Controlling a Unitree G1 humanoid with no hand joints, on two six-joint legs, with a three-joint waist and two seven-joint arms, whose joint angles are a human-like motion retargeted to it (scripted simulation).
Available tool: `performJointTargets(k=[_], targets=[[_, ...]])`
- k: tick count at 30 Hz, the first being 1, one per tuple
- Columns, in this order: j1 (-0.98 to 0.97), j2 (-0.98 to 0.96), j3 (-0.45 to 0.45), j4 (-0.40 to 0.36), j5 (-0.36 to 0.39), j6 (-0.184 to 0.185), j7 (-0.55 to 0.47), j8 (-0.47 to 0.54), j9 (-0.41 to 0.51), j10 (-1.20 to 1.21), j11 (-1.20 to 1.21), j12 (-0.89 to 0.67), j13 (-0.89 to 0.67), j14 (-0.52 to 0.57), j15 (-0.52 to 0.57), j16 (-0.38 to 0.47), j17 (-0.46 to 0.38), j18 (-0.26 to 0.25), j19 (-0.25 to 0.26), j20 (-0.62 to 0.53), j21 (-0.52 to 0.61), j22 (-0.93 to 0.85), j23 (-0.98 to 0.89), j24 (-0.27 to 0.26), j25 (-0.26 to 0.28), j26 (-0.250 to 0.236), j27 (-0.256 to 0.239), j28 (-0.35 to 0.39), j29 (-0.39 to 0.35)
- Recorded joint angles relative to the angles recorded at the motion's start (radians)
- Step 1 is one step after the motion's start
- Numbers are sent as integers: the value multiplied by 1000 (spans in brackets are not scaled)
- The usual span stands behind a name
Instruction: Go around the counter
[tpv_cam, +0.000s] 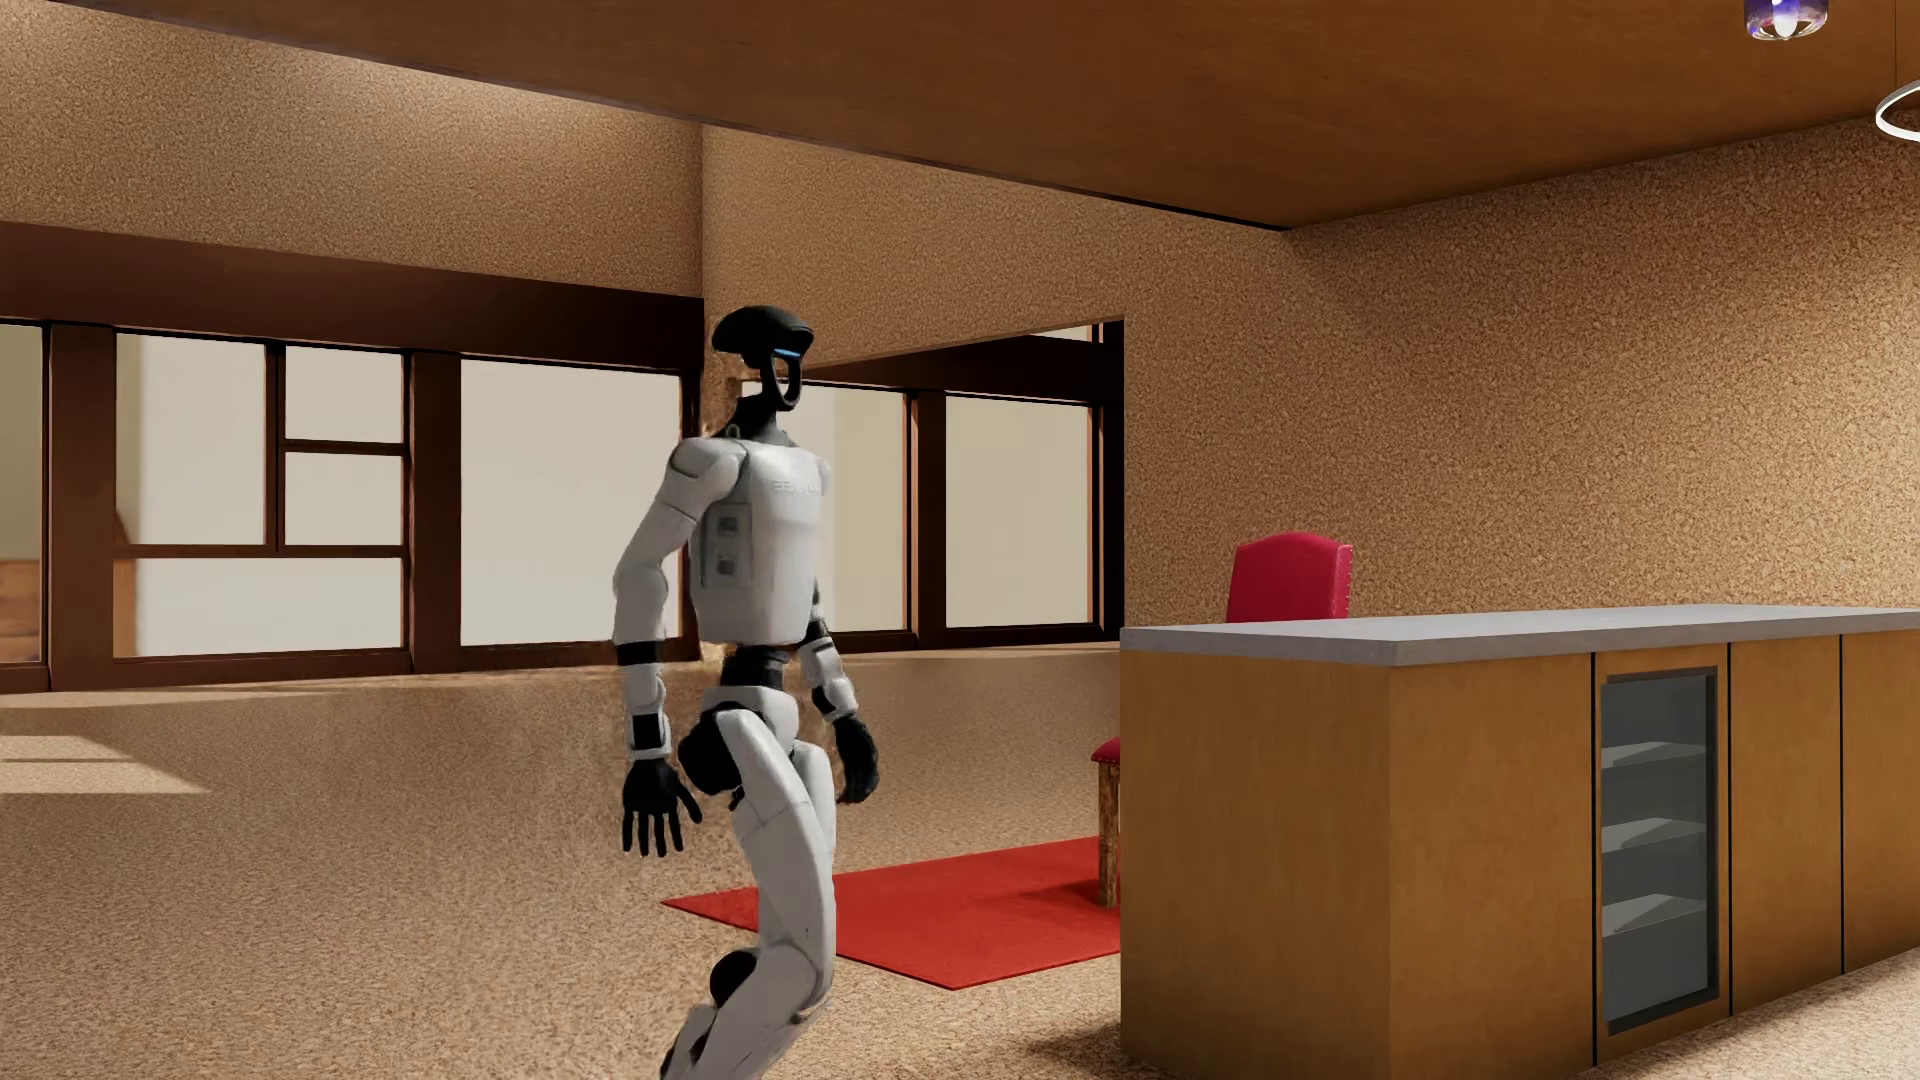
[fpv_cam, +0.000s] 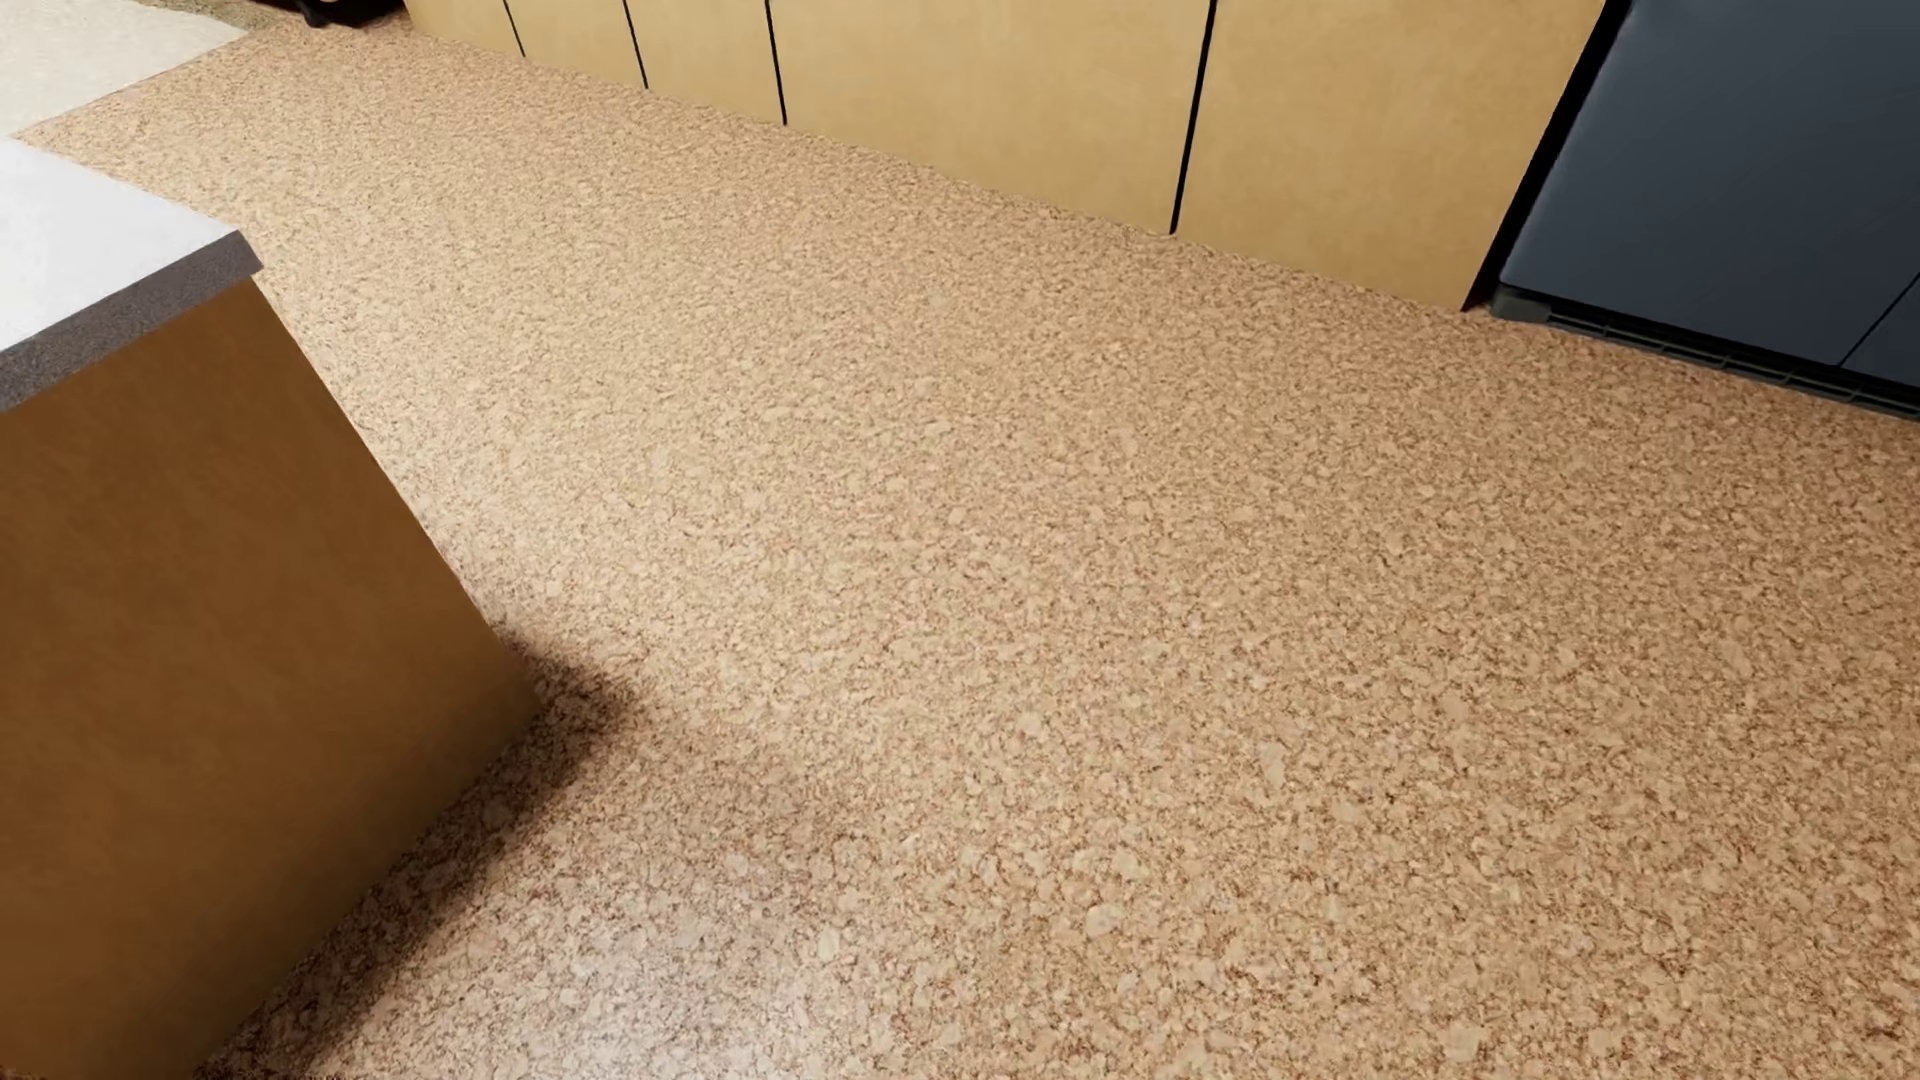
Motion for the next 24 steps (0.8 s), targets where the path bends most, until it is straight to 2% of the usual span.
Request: performJointTargets(k=[1,2,4,5,6,8,9,10,12,13,14,15,17,19,20,21,22,23,24], targets=[[80,-51,-42,26,-11,-4,0,0,-3,-39,-214,-23,33,29,56,4,8,0,0,4,1,-54,-4,0,0,0,0,0,0],[151,-93,-61,53,-26,-18,0,0,-13,-61,-407,-43,60,56,12,16,19,0,0,9,3,-110,-10,0,0,0,0,0,0],[232,-172,-96,115,-72,-49,0,0,-39,-60,-644,-59,74,147,-353,45,41,0,0,40,-5,-227,-3,0,0,0,0,0,0],[266,-194,-122,156,-87,-51,0,0,-36,-45,-657,-63,71,216,-460,48,38,0,0,52,-7,-253,-9,0,0,0,0,0,0],[295,-218,-141,192,-83,-47,0,0,-36,-21,-629,-59,65,314,-416,42,31,0,0,62,-15,-247,-9,0,0,0,0,0,0],[260,-282,-110,237,-17,-21,0,0,-75,132,-493,-26,32,575,-83,14,16,0,0,65,-21,-149,16,0,0,0,0,0,0],[184,-275,-79,248,29,-6,0,0,-74,298,-393,-16,7,627,-8,0,8,0,0,53,-26,-70,30,0,0,0,0,0,0],[81,-208,-46,245,75,1,0,0,-48,508,-339,-19,-31,501,-21,-7,-3,0,0,26,-32,4,33,0,0,0,0,0,0],[-143,54,38,212,121,-25,0,0,-2,798,-428,-16,-111,45,-117,-3,-21,0,0,-30,-48,108,16,0,0,0,0,0,0],[-241,196,97,188,113,-52,0,0,11,805,-497,4,-139,-92,-190,8,-38,0,0,-44,-44,134,-29,0,0,0,0,0,0],[-309,343,162,173,95,-76,0,0,29,720,-571,29,-158,-152,-269,22,-59,0,0,-51,-48,155,-94,0,0,0,0,0,0],[-386,455,220,172,78,-96,0,0,30,591,-635,53,-189,-161,-350,35,-66,0,0,-38,-76,172,-128,0,0,0,0,0,0],[-498,624,311,191,44,-118,0,0,22,234,-713,81,-276,-111,-498,54,-81,0,0,-7,-131,206,-193,0,0,0,0,0,0],[-568,726,379,231,26,-117,0,0,-3,-47,-715,101,-356,-93,-564,63,-98,0,0,17,-162,240,-253,0,0,0,0,0,0],[-600,774,411,247,-4,-125,0,0,-2,-37,-695,112,-371,-105,-552,66,-100,0,0,27,-183,254,-281,0,0,0,0,0,0],[-619,814,440,249,-42,-138,0,0,3,45,-646,123,-368,-96,-496,67,-92,0,0,29,-202,273,-303,0,0,0,0,0,0],[-635,817,451,235,-71,-158,0,0,-8,154,-549,131,-347,-57,-381,64,-72,0,0,27,-217,303,-312,0,0,0,0,0,0],[-644,774,438,206,-94,-184,0,0,-21,262,-390,131,-316,-13,-208,59,-45,0,0,16,-221,336,-299,0,0,0,0,0,0],[-597,707,403,154,-110,-207,0,0,-7,329,-178,122,-279,-20,-40,52,-23,0,0,8,-210,356,-278,0,0,0,0,0,0]])
